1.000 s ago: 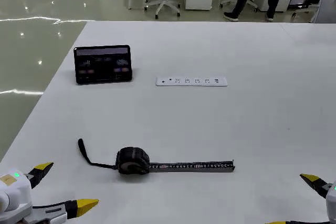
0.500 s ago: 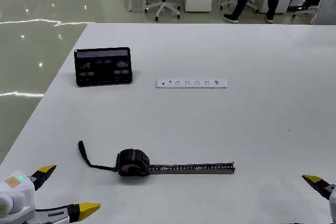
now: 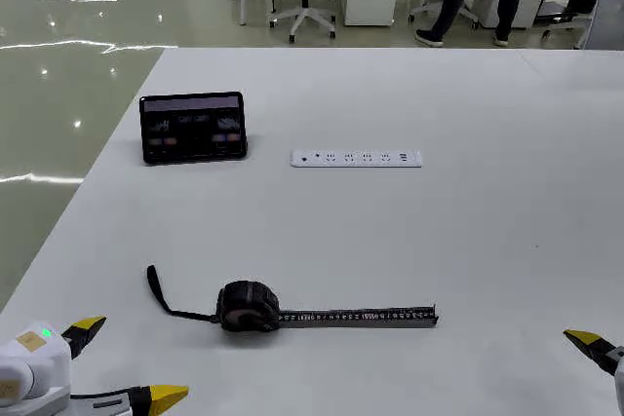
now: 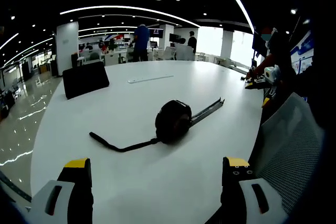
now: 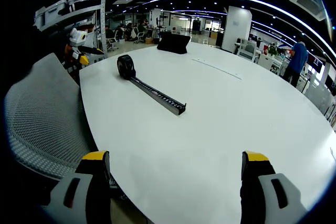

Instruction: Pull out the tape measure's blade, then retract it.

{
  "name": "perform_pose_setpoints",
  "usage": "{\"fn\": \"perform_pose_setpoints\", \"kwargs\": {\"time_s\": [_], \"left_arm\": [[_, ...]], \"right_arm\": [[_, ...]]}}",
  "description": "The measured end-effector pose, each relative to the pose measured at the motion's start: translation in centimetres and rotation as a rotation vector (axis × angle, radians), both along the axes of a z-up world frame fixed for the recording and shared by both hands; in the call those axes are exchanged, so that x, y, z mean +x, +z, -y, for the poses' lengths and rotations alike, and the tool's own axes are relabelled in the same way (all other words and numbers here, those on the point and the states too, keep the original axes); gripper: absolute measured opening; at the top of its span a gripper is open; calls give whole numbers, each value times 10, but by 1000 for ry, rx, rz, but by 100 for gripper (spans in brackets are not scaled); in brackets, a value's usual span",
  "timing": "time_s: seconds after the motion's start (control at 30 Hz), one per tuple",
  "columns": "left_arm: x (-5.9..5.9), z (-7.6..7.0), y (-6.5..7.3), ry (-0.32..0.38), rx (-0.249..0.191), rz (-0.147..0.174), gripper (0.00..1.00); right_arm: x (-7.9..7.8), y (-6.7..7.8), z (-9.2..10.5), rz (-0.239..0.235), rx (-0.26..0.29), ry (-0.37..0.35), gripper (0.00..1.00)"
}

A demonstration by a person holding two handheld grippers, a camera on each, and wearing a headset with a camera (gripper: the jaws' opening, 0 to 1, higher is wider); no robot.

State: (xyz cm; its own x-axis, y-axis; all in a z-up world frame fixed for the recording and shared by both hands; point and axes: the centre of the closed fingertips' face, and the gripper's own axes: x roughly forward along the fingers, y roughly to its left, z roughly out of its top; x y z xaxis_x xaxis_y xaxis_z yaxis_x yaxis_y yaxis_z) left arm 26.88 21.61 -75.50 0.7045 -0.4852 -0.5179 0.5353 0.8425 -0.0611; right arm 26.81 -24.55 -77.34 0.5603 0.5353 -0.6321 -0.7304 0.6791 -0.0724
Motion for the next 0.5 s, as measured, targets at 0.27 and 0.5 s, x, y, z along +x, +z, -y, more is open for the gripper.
{"fn": "perform_pose_setpoints", "kwargs": {"time_s": [0.27,0.5], "left_arm": [[3,5,2,0,-14,-3,100],[13,21,4,-20,-11,2,100]], "right_arm": [[2,1,1,-1,-6,5,100],[5,5,1,0,-17,22,100]]}}
